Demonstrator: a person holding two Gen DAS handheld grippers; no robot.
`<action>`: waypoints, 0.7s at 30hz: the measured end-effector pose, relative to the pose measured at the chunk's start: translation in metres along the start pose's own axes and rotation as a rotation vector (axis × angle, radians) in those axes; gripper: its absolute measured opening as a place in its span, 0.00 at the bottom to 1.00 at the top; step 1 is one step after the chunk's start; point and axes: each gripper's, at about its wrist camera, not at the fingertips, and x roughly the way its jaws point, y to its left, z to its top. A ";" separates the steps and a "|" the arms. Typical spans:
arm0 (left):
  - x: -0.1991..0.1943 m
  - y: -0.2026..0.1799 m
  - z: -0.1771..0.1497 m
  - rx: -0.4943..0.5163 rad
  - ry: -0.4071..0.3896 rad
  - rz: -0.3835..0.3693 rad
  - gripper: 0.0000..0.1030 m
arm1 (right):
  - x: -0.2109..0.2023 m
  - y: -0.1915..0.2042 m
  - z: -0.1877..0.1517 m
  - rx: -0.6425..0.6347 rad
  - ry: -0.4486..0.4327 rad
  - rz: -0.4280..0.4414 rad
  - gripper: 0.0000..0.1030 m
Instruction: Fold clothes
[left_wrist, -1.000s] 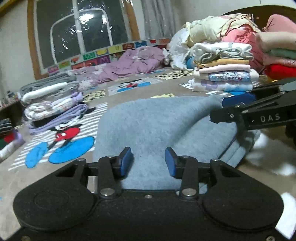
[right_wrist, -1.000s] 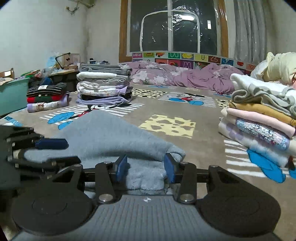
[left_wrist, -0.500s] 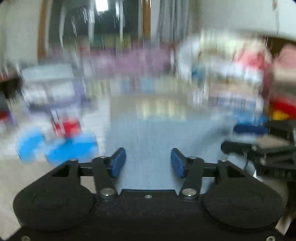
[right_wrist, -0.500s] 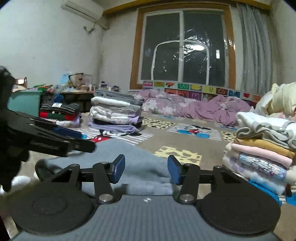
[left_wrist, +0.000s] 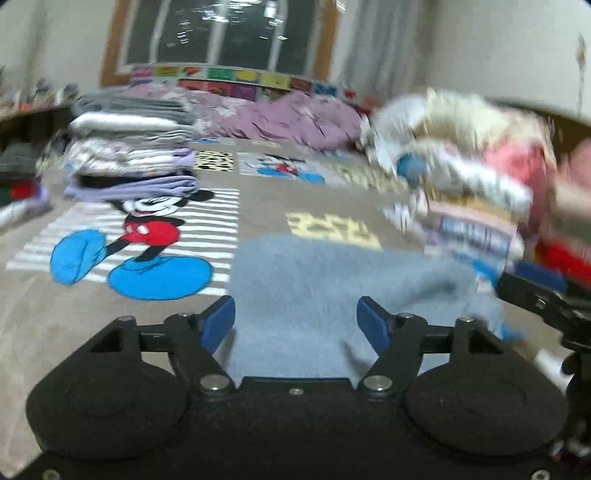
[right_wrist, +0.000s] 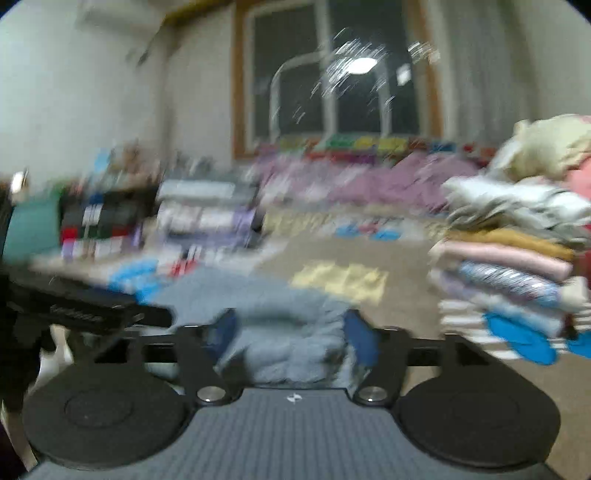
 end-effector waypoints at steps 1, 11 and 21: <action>-0.003 0.010 0.003 -0.061 0.004 -0.015 0.75 | -0.008 -0.005 0.002 0.029 -0.032 -0.004 0.85; 0.005 0.071 -0.010 -0.500 0.126 -0.129 0.82 | 0.003 -0.090 -0.018 0.679 0.068 0.168 0.93; 0.022 0.065 -0.028 -0.506 0.194 -0.216 0.67 | 0.061 -0.079 -0.036 0.728 0.309 0.167 0.99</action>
